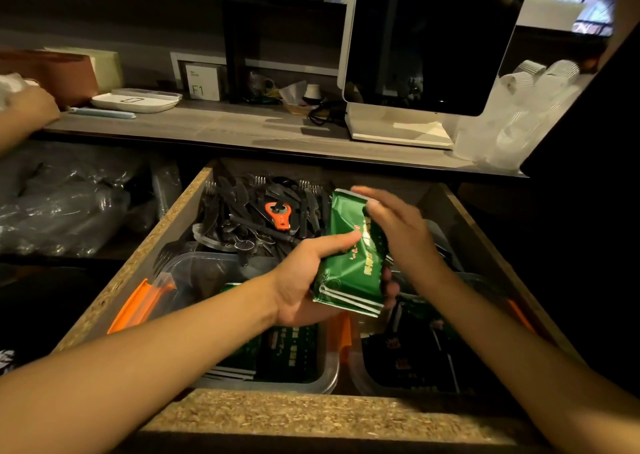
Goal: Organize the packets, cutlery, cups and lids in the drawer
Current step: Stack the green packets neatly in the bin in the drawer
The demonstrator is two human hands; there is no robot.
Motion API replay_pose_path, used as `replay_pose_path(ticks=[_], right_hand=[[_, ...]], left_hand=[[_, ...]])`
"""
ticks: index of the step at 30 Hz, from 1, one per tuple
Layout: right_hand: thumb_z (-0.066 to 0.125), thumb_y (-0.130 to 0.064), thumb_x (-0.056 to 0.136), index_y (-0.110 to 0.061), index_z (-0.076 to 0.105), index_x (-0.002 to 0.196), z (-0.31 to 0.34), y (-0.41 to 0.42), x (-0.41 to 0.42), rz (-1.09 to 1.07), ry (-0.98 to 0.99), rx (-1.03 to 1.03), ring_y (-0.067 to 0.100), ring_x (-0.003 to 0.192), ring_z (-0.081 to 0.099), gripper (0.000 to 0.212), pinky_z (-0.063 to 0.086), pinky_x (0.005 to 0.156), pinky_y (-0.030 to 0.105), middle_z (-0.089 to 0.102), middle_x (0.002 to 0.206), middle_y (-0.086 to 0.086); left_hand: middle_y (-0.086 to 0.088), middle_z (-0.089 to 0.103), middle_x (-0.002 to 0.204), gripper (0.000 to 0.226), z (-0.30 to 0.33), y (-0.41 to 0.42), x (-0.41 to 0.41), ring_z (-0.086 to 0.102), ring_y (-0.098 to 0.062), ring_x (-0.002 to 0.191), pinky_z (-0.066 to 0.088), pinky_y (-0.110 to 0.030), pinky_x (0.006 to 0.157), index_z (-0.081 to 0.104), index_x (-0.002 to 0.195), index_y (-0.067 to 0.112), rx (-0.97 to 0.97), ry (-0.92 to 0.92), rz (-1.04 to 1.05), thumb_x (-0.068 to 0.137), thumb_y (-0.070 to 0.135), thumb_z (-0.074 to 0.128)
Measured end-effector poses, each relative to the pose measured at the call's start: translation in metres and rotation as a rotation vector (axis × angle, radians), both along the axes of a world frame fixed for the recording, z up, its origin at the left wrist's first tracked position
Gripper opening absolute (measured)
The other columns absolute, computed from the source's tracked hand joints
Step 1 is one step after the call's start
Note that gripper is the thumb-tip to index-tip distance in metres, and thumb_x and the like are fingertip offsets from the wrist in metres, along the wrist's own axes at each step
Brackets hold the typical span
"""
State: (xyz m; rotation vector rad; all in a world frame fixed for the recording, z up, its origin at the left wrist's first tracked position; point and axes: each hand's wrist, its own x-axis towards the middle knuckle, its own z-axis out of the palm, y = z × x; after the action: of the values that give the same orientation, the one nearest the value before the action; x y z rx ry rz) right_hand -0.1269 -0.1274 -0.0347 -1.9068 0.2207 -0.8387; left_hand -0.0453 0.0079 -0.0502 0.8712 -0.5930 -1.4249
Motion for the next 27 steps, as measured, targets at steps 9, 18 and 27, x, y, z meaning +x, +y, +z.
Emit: replay_pose_path(ticks=[9,18,27], right_hand=[[0.064,-0.009,0.092,-0.015,0.072,0.109,-0.005,-0.007,-0.001,-0.119,-0.034,-0.019,0.013,0.092,0.069,0.020,0.055,0.081,0.033,0.073,0.101,0.003],[0.047,-0.040,0.100,-0.018,0.074,0.093,0.010,-0.018,-0.015,-0.144,0.135,0.140,0.020,0.091,0.069,0.035,0.053,0.083,0.035,0.073,0.095,0.006],[0.023,-0.054,0.102,-0.017,0.071,0.089,-0.014,-0.063,-0.091,-0.106,0.752,-0.010,0.010,0.085,0.067,0.062,0.053,0.087,0.028,0.071,0.091,0.002]], left_hand=[[-0.012,0.073,0.096,0.032,0.000,-0.003,0.006,0.071,-0.024,0.085,0.056,-0.039,0.086,0.072,0.103,0.009,0.090,-0.272,0.190,0.079,0.031,0.072],[-0.012,0.076,0.091,0.036,-0.004,-0.007,-0.002,0.073,-0.024,0.082,0.060,-0.041,0.082,0.068,0.102,0.007,0.049,-0.418,0.388,0.069,0.022,0.075],[-0.011,0.076,0.093,0.039,-0.013,-0.010,-0.005,0.074,-0.022,0.082,0.062,-0.036,0.076,0.067,0.106,0.007,0.062,-0.372,0.400,0.071,0.021,0.073]])
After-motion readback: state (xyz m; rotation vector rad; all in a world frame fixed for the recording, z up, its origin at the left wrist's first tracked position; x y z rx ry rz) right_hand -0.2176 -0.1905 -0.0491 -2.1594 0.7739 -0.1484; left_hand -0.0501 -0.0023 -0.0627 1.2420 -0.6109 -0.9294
